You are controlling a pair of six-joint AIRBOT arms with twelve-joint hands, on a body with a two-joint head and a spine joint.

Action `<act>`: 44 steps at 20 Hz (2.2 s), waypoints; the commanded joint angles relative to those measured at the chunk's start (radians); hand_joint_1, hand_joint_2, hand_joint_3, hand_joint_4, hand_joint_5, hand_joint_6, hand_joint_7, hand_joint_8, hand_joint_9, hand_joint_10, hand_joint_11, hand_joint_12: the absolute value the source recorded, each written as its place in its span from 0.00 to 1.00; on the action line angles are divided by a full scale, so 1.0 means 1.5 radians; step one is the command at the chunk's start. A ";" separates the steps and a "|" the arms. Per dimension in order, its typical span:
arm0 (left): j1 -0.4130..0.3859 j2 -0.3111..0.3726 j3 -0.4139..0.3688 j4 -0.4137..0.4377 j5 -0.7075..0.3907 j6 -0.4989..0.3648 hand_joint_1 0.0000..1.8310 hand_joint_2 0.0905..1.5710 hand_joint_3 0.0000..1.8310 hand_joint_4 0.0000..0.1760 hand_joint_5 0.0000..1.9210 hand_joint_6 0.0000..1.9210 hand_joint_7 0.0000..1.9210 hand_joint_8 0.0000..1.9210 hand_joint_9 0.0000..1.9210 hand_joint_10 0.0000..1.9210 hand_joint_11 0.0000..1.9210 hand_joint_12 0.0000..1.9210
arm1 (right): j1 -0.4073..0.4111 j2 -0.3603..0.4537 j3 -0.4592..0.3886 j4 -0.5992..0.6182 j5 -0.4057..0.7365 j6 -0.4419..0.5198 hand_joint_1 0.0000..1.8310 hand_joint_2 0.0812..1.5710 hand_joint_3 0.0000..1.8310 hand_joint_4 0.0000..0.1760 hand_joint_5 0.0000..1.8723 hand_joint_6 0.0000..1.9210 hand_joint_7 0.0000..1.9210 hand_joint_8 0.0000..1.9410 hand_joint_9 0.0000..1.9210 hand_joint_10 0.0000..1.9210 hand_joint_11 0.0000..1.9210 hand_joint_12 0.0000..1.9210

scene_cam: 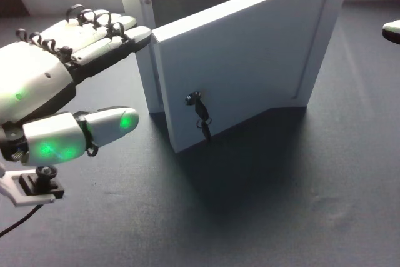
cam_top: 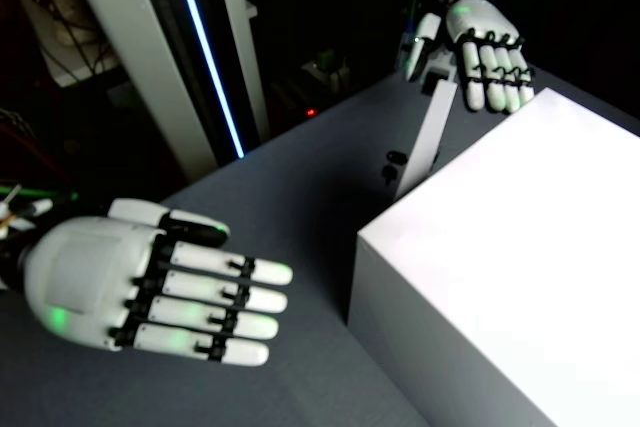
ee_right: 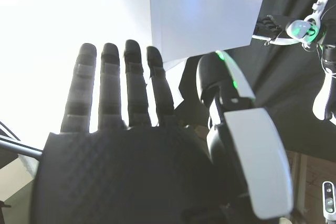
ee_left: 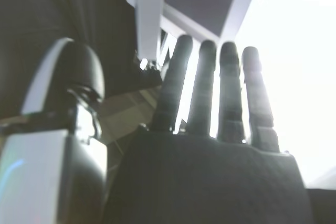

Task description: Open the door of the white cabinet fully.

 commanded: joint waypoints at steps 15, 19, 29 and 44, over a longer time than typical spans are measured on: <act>-0.021 -0.011 -0.018 0.057 -0.089 -0.014 0.00 0.88 0.00 0.00 0.04 0.00 0.05 0.00 0.05 0.00 0.00 0.19 | 0.008 -0.001 0.006 0.025 0.075 0.007 0.24 0.91 0.00 0.00 0.14 0.00 0.14 0.00 0.09 0.00 0.07 0.01; -0.033 -0.021 -0.015 0.074 -0.068 -0.016 0.00 0.92 0.00 0.00 0.05 0.00 0.06 0.00 0.05 0.00 0.00 0.15 | 0.008 -0.003 0.007 0.025 0.074 0.008 0.24 0.90 0.00 0.00 0.14 0.00 0.13 0.00 0.08 0.00 0.07 0.01; -0.080 -0.057 0.004 0.130 -0.011 -0.035 0.03 0.93 0.00 0.00 0.09 0.00 0.06 0.00 0.05 0.00 0.00 0.10 | 0.008 -0.012 0.012 0.026 0.073 0.017 0.25 0.90 0.00 0.00 0.14 0.00 0.13 0.00 0.08 0.00 0.07 0.01; -0.173 -0.127 0.043 0.239 0.090 -0.075 0.04 0.92 0.00 0.00 0.06 0.00 0.03 0.00 0.02 0.00 0.01 0.09 | 0.008 -0.015 0.019 0.025 0.073 0.021 0.25 0.89 0.00 0.00 0.16 0.00 0.13 0.00 0.08 0.00 0.06 0.00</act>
